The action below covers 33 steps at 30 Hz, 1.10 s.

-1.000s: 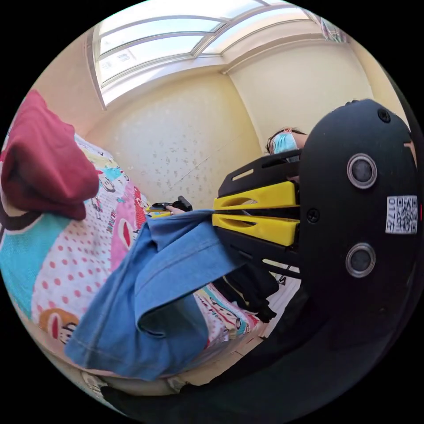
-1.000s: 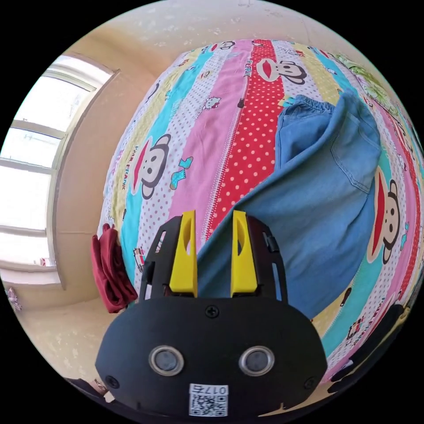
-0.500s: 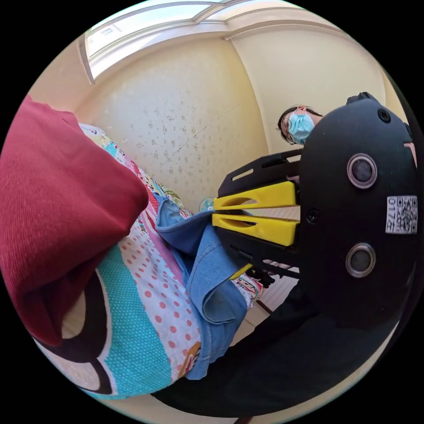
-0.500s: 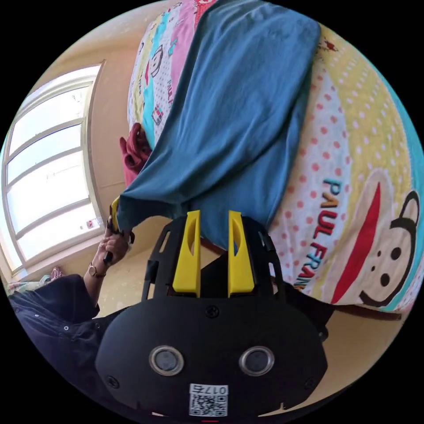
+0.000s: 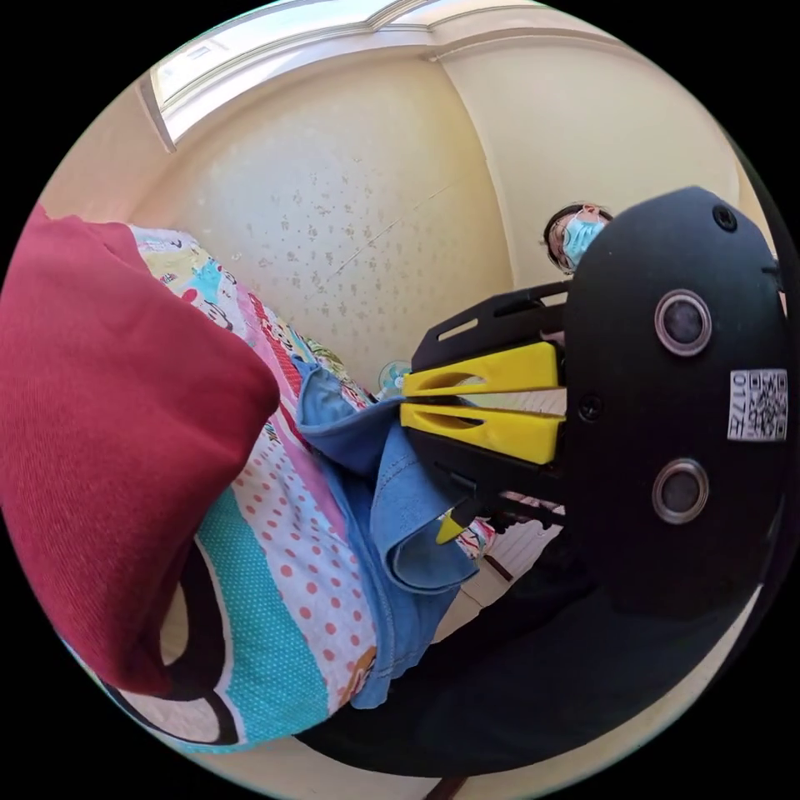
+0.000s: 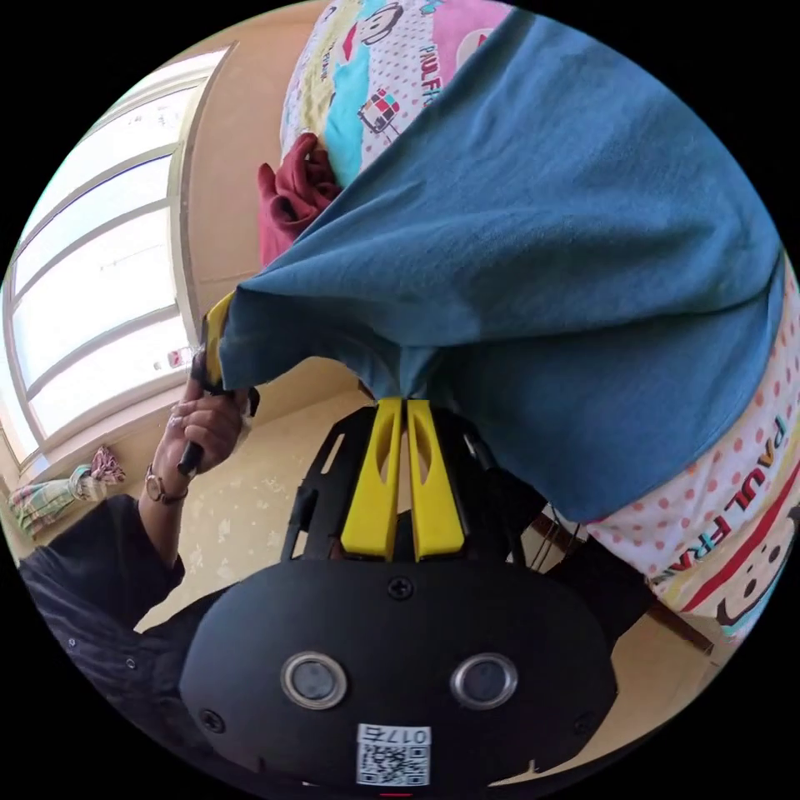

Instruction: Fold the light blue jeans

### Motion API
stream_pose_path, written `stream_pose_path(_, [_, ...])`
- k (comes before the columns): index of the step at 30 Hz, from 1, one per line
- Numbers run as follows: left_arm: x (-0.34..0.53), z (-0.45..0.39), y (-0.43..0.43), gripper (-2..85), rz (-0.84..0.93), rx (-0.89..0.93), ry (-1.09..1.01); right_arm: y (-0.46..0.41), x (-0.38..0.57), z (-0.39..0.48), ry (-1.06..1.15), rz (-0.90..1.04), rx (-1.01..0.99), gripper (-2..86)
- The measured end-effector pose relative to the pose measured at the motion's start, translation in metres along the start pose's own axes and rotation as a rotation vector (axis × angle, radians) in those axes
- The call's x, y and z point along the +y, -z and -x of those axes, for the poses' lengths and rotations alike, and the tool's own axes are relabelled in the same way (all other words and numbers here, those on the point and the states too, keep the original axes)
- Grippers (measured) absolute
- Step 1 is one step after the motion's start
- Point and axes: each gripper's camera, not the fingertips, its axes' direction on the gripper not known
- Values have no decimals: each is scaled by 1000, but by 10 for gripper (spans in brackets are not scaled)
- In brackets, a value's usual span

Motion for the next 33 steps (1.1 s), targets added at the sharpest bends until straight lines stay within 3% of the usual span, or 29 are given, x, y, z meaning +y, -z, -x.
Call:
stream_pose_path(3, [13, -5, -2, -8, 67, -191, 22, 26, 36, 13, 51, 47, -15, 11])
stream_pose_path(5, [24, -20, -10, -8, 121, -451, -76, 36, 59, 22, 86, 76, 4, 9])
stream_pose_path(13, [52, -23, -67, -8, 293, -892, -290, 32, 107, 41, 126, 204, 17, 7])
stream_pose_path(16, [59, -12, -85, -8, 299, -1076, -371, 17, 109, 36, 177, 234, 140, 7])
stream_pose_path(21, [60, 30, -101, -4, 250, -1146, -352, -45, 89, -28, 105, 332, 309, 13])
stream_pose_path(25, [70, 59, -109, 15, 162, -1347, -358, -62, 82, -40, 93, 377, 220, 26])
stream_pose_path(28, [79, 73, -102, 45, 107, -1432, -277, -47, 81, -39, 107, 340, 264, 58])
stream_pose_path(33, [104, 56, -111, 61, 55, -1277, -399, 8, 60, -74, 64, 239, 324, 82])
